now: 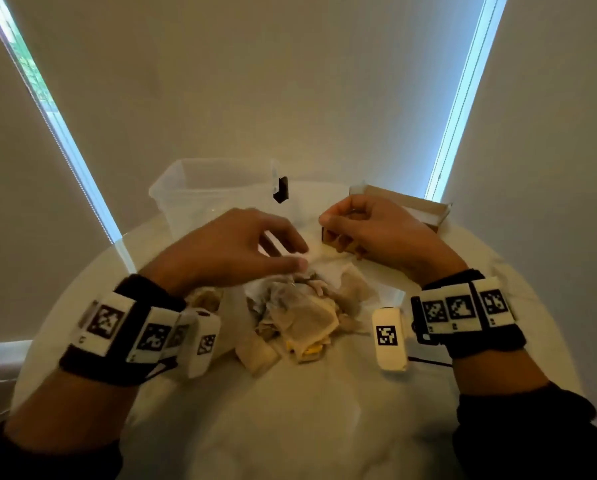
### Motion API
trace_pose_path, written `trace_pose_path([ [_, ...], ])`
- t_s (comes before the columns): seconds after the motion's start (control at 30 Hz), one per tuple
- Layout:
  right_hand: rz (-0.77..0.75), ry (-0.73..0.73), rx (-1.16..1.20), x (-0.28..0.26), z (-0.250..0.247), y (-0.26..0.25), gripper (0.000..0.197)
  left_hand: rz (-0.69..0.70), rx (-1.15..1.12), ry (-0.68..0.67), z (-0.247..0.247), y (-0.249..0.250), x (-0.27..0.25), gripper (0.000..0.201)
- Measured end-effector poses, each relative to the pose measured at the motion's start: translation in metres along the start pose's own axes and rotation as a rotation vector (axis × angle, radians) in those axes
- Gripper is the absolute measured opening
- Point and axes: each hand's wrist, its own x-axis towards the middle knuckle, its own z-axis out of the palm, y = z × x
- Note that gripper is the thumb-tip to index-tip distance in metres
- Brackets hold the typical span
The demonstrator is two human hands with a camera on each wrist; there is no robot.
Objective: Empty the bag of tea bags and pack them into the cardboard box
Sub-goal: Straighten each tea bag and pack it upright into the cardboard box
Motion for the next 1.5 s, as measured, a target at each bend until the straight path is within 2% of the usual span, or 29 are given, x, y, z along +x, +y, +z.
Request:
trace_pose_path([
  [0.07, -0.004, -0.132, -0.123, 0.001, 0.001, 0.004, 0.024, -0.022, -0.022, 0.088, -0.008, -0.005, -0.001, 0.023],
  [0.13, 0.027, -0.283, -0.273, 0.002, 0.002, 0.007, 0.027, -0.047, -0.036, 0.077, -0.010, -0.010, 0.005, 0.018],
  [0.2, 0.051, -0.389, -0.382, 0.004, 0.002, 0.010, 0.027, -0.064, -0.021, -0.073, -0.007, -0.013, 0.015, 0.023],
  [0.23, 0.051, -0.393, -0.404, 0.004, 0.000, 0.011, 0.027, -0.067, -0.005, -0.181, -0.003, -0.012, 0.020, 0.029],
  [0.27, 0.045, -0.352, -0.407, 0.004, -0.004, 0.012, 0.026, -0.070, 0.015, -0.297, 0.002, -0.012, 0.023, 0.035],
  [0.33, 0.046, -0.113, -0.390, 0.006, -0.018, 0.014, 0.023, -0.067, 0.075, -0.467, 0.012, -0.012, 0.028, 0.043],
  [0.4, 0.070, 0.143, -0.409, 0.011, -0.033, 0.019, 0.025, -0.067, 0.128, -0.488, 0.019, -0.017, 0.030, 0.046],
  [0.47, 0.105, 0.205, -0.514, 0.019, -0.033, 0.026, 0.032, -0.092, 0.127, -0.444, 0.020, -0.025, 0.031, 0.042],
  [0.57, 0.132, 0.140, -0.742, 0.035, -0.013, 0.038, 0.036, -0.136, 0.103, -0.416, 0.019, -0.035, 0.031, 0.032],
  [0.73, 0.187, 0.114, -0.829, 0.041, -0.007, 0.048, 0.016, -0.138, 0.002, -0.367, 0.020, -0.040, 0.020, 0.022],
  [0.8, 0.178, 0.091, -0.806, 0.035, -0.011, 0.047, 0.017, -0.091, -0.048, -0.319, 0.015, -0.039, 0.018, 0.025],
  [0.83, 0.164, 0.076, -0.790, 0.033, -0.012, 0.046, 0.020, -0.062, -0.065, -0.230, 0.011, -0.041, 0.019, 0.028],
  [0.9, 0.114, 0.079, -0.736, 0.030, -0.013, 0.038, 0.026, -0.052, -0.020, 0.070, 0.000, -0.050, 0.027, 0.033],
  [0.93, 0.084, 0.089, -0.695, 0.028, -0.013, 0.031, 0.026, -0.075, 0.060, 0.207, -0.005, -0.056, 0.033, 0.034],
  [0.97, 0.051, 0.095, -0.669, 0.027, -0.014, 0.025, 0.025, -0.114, 0.166, 0.281, -0.010, -0.062, 0.040, 0.034],
  [1.03, -0.011, 0.077, -0.656, 0.022, -0.017, 0.013, 0.022, -0.222, 0.375, 0.230, -0.013, -0.072, 0.050, 0.043],
  [1.1, -0.020, -0.025, -0.667, 0.016, -0.019, 0.008, 0.022, -0.308, 0.481, 0.140, -0.010, -0.077, 0.058, 0.055],
  [1.2, 0.060, -0.238, -0.753, 0.010, -0.015, 0.013, 0.039, -0.327, 0.516, 0.170, -0.004, -0.073, 0.063, 0.062],
  [1.27, 0.102, -0.297, -0.804, 0.010, -0.004, 0.021, 0.048, -0.325, 0.519, 0.159, -0.001, -0.068, 0.064, 0.064],
  [1.33, 0.075, -0.302, -0.842, 0.012, 0.005, 0.026, 0.044, -0.327, 0.497, 0.143, 0.001, -0.064, 0.062, 0.064],
  [1.4, 0.000, -0.258, -0.801, 0.012, 0.006, 0.020, 0.027, -0.265, 0.430, 0.204, 0.002, -0.059, 0.055, 0.059],
  [1.5, -0.107, -0.113, -0.554, 0.006, -0.005, -0.001, 0.015, -0.006, 0.253, 0.365, 0.006, -0.040, 0.038, 0.052],
])
